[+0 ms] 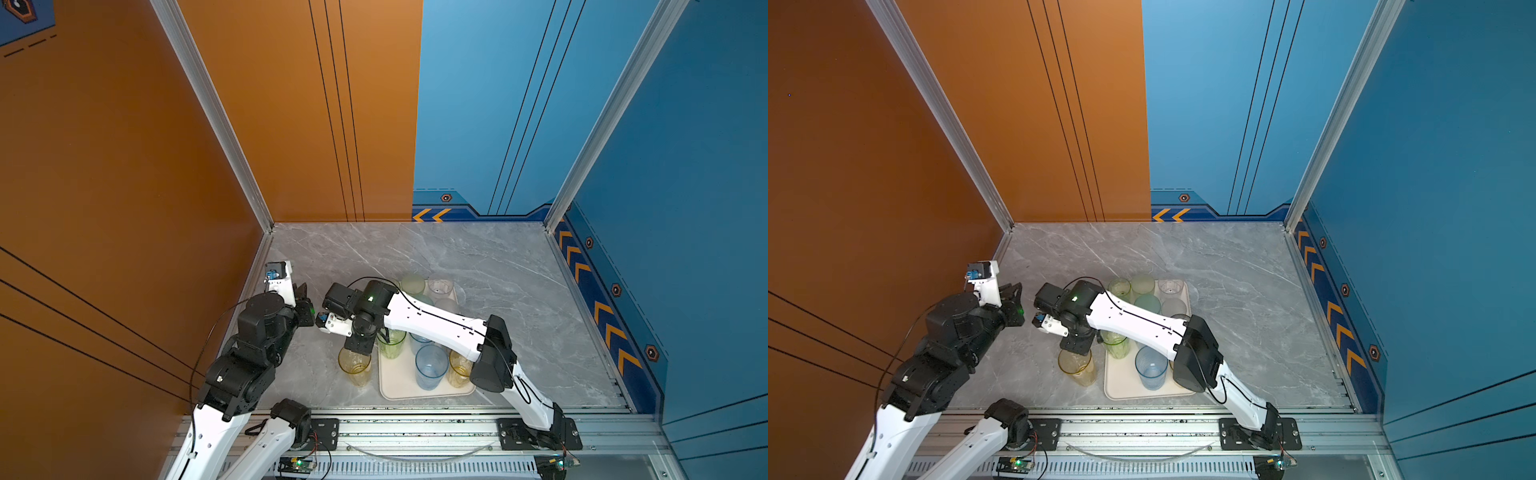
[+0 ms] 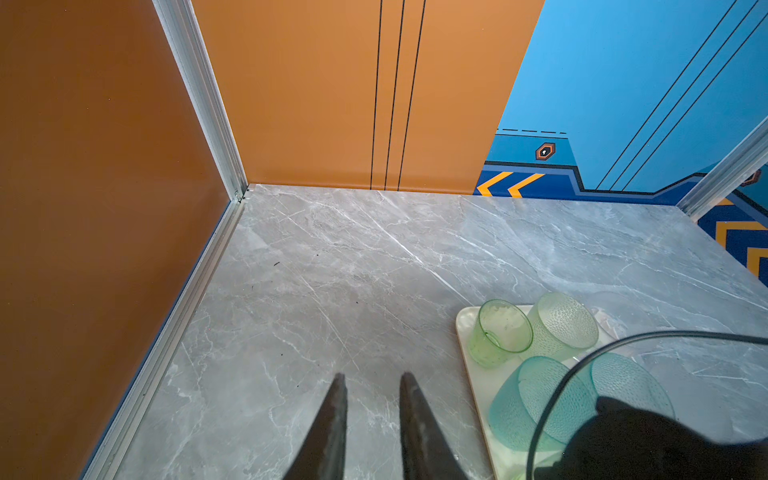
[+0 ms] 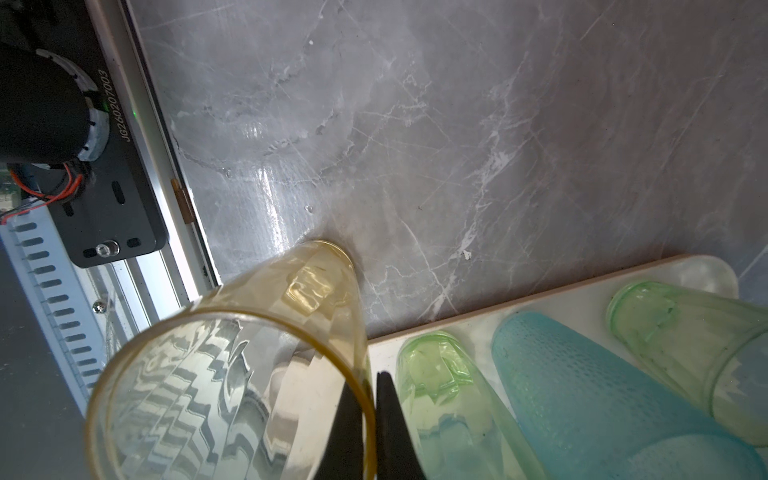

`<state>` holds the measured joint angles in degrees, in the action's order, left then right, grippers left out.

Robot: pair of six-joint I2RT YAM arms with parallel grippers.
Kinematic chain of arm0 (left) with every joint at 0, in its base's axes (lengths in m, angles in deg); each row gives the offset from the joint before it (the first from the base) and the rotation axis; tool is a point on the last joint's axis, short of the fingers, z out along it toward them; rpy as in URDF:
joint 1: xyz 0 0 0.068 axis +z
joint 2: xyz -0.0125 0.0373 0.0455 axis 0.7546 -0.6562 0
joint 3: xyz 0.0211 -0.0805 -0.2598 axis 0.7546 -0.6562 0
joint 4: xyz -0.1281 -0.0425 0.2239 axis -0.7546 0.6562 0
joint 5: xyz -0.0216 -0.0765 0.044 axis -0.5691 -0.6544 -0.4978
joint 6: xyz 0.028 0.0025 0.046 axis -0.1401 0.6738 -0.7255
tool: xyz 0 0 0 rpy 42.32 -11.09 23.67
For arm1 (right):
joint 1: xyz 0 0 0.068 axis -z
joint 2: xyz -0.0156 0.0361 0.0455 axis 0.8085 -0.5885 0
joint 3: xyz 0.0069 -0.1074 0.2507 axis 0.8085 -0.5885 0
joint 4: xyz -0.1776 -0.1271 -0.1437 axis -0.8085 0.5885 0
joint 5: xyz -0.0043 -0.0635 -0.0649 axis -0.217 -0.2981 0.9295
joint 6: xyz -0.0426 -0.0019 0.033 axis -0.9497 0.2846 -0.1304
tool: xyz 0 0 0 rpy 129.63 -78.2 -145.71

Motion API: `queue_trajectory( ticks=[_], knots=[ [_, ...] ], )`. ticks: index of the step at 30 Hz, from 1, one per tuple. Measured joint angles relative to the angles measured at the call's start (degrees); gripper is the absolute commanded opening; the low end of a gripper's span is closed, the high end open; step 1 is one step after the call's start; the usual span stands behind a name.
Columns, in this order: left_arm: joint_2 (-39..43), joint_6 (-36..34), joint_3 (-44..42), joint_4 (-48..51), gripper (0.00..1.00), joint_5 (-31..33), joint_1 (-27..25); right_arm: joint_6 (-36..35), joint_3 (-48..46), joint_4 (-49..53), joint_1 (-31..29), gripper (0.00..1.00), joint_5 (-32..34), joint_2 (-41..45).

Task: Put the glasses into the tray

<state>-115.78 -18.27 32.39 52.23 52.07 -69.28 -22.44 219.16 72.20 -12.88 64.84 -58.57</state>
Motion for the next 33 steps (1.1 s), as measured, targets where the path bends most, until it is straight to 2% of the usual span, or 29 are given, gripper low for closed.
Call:
queue_trajectory(
  ticks=[6,14,23,33],
  knots=[
    [-0.24,-0.07,0.02,0.52,0.24,-0.04,0.15,-0.63,-0.20,-0.02,0.00,0.01,0.00,0.83],
    [-1.14,-0.35,0.02,0.81,0.24,-0.90,0.83,-1.05,-5.38,-0.28,-0.07,0.01,0.00,8.61],
    [-1.57,-0.42,0.02,1.07,0.24,-1.60,0.96,-1.46,-14.97,-2.86,-0.94,0.01,0.26,17.92],
    [-2.45,-0.39,0.07,1.09,0.24,-2.64,1.25,-0.76,-25.03,-5.25,-1.86,0.01,2.29,23.85]
  ],
)
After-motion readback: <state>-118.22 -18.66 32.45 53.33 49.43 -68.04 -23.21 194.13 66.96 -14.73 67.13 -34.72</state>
